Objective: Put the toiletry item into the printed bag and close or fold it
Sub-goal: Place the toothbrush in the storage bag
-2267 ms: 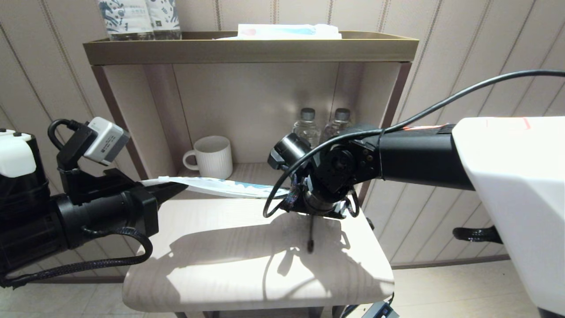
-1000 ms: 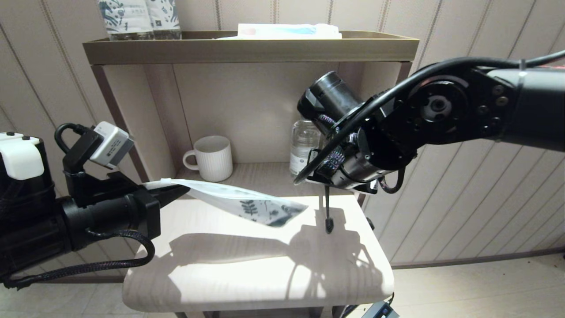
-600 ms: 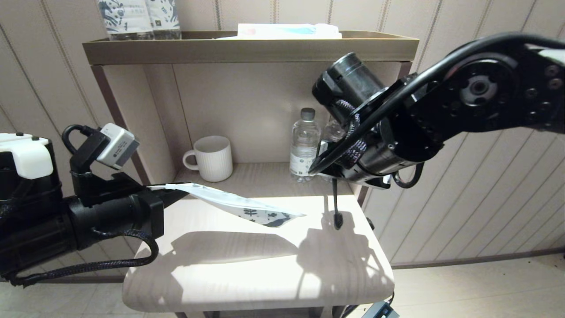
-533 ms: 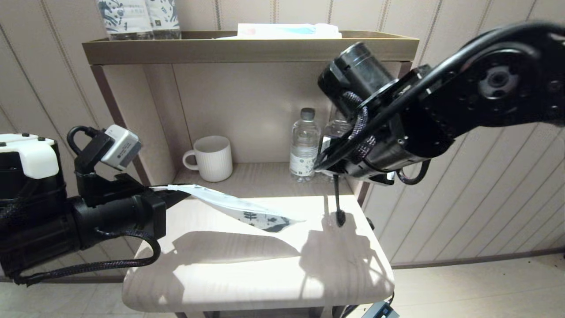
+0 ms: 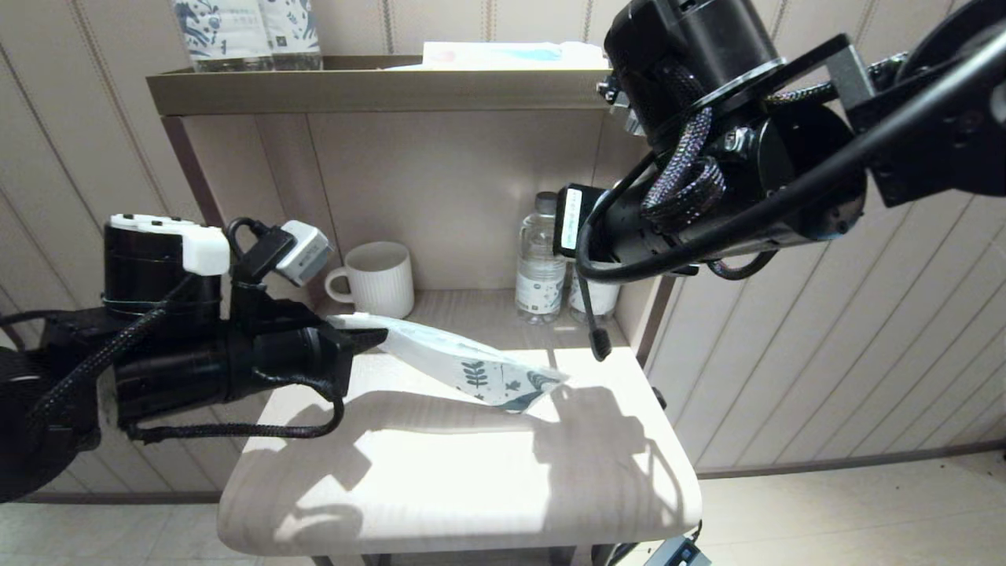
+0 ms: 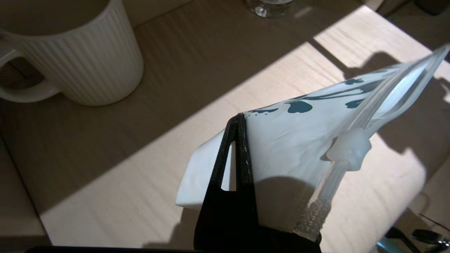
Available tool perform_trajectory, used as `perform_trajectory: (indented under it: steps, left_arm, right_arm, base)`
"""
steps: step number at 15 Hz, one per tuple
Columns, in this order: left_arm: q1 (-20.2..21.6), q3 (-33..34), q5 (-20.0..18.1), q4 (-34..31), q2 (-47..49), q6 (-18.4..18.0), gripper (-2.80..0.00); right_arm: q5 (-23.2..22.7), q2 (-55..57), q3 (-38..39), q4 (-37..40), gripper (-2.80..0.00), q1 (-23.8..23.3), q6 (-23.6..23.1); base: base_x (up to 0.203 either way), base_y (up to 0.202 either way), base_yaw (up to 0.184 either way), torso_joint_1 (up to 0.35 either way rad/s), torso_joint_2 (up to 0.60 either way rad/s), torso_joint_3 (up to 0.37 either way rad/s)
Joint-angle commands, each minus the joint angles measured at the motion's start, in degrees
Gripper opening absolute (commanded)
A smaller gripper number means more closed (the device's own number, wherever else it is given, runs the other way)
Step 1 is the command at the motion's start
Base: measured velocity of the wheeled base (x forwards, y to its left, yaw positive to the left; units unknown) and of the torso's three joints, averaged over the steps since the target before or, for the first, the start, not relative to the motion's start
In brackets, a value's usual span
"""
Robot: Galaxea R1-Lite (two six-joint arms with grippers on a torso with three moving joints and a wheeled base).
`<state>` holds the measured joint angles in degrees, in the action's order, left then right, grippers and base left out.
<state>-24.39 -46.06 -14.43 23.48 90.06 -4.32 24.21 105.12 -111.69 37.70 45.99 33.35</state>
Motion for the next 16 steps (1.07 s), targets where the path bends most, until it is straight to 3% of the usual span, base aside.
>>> perform_trajectory:
  steps: [1,3,4,8,10,11,12,16]
  left_arm:
    - [-0.13,-1.74,0.62,-0.07,3.95,-0.92,-2.80]
    - [-0.24,-2.66,0.72,-1.00,4.90,-1.81,-2.80]
    - [-0.26,-2.98,0.68,-1.59,5.09,-2.39,-2.80]
    - [-0.70,-5.28,0.78,-3.35,6.64,-3.42,-2.80]
    - [-1.15,-5.49,1.94,-3.28,7.36,-3.33,-2.80]
    - [-1.41,-5.76,2.52,-3.22,7.83,-3.33,-2.80]
    - [-1.71,-6.15,2.56,-3.26,8.21,-3.25,-2.80]
    - [-3.99,-7.38,2.65,-3.35,9.08,-2.99,-2.80]
  right_arm:
    - [-5.11,-0.64,0.11,-0.58,-2.80,0.56,0.12]
    - [-13.27,-1.93,0.47,-0.88,-2.80,1.02,0.12]
    - [-12.10,-1.90,0.62,-1.01,-2.80,1.00,-0.28]
    - [2.39,2.21,3.07,-10.89,-2.80,2.29,-6.29]
    - [14.71,6.13,1.79,-13.50,-2.80,3.86,-7.17]
    - [16.66,6.73,1.48,-13.74,-2.80,5.15,-7.26]
    - [14.65,7.18,0.40,-13.98,-2.80,6.56,-6.94]
    - [17.12,10.73,-0.10,-19.44,-2.80,6.42,-6.67]
  base:
    - [0.000,0.000,0.000,0.000,0.00,0.000]
    - [0.000,0.000,0.000,0.000,0.00,0.000]
    - [0.000,0.000,0.000,0.000,0.00,0.000]
    - [0.000,0.000,0.000,0.000,0.00,0.000]
    - [0.000,0.000,0.000,0.000,0.00,0.000]
    - [0.000,0.000,0.000,0.000,0.00,0.000]
    - [0.000,0.000,0.000,0.000,0.00,0.000]
    - [0.000,0.000,0.000,0.000,0.00,0.000]
